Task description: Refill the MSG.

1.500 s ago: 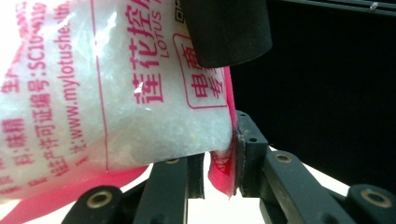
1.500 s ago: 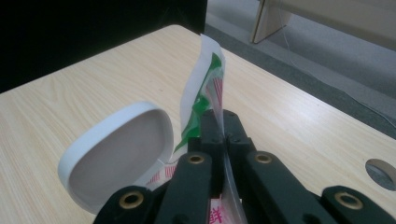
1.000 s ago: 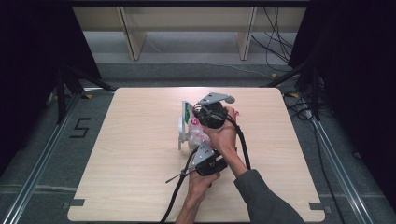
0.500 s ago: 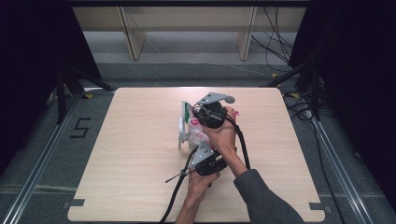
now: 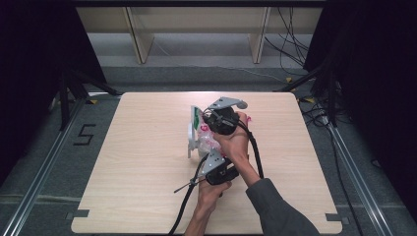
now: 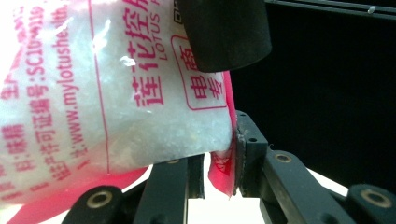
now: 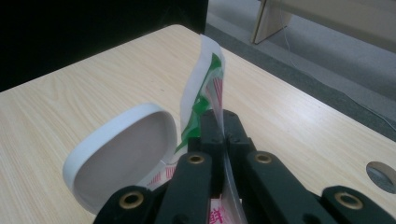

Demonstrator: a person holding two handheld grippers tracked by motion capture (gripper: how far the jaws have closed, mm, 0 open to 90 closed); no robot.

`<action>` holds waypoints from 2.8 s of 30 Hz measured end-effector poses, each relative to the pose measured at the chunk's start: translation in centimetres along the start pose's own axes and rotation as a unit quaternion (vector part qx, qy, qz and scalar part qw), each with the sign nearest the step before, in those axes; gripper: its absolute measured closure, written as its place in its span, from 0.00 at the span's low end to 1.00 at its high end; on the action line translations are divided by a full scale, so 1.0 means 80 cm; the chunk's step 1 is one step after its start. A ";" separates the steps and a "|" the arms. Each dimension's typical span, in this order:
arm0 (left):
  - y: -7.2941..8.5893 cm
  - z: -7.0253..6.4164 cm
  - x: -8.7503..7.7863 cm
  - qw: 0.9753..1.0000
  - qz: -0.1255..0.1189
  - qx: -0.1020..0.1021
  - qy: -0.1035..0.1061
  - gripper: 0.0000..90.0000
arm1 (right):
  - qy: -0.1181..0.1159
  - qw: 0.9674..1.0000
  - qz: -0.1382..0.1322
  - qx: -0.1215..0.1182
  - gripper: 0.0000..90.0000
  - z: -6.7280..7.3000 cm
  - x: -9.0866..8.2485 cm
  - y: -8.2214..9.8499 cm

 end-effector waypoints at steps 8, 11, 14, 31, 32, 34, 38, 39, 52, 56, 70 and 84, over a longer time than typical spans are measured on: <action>-0.001 -0.001 0.000 1.000 -0.004 -0.001 0.001 0.85 | 0.004 1.000 0.001 -0.002 1.00 0.002 0.001 0.001; 0.000 -0.001 0.000 1.000 0.000 0.000 0.001 0.85 | 0.000 1.000 0.001 -0.001 1.00 0.000 -0.001 0.000; 0.001 0.001 -0.002 1.000 0.007 0.010 0.000 0.85 | 0.003 1.000 -0.005 -0.001 1.00 0.001 0.000 0.000; -0.001 0.000 -0.001 1.000 -0.003 -0.004 0.003 0.85 | -0.002 1.000 0.000 0.007 1.00 0.001 -0.002 0.000; -0.001 0.000 0.000 1.000 -0.004 -0.005 0.004 0.85 | 0.003 1.000 -0.011 0.000 1.00 -0.002 0.000 -0.001; 0.000 0.000 0.000 1.000 -0.002 -0.003 0.002 0.85 | -0.006 1.000 -0.002 0.012 1.00 0.000 -0.002 0.000; 0.001 0.001 0.000 1.000 0.001 -0.003 0.001 0.85 | -0.005 1.000 -0.003 0.011 1.00 -0.001 -0.004 0.000; 0.001 0.001 0.001 1.000 0.001 -0.003 0.001 0.85 | -0.013 1.000 -0.014 0.013 1.00 -0.001 -0.004 -0.002; 0.017 0.008 0.007 1.000 0.020 -0.010 -0.007 0.84 | -0.010 0.999 -0.038 0.022 1.00 -0.015 -0.026 -0.003; 0.021 0.011 0.009 1.000 0.027 -0.013 -0.008 0.83 | -0.009 0.998 -0.048 0.032 1.00 -0.023 -0.032 -0.002; 0.029 0.014 0.007 0.999 0.032 -0.021 -0.017 0.77 | -0.022 0.995 -0.088 0.043 1.00 -0.033 -0.061 0.002; 0.029 0.016 0.002 0.999 0.039 -0.028 -0.020 0.67 | -0.030 0.991 -0.107 0.072 1.00 -0.039 -0.086 0.009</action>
Point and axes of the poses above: each handheld gripper's, and its own axes: x roughly forward along the jaws, y roughly out of its underside, z roughly to its left, the point moved 8 cm from there along x, roughly forward along the jaws, and after that the axes turned 1 degree about y, right-handed, at the moved point
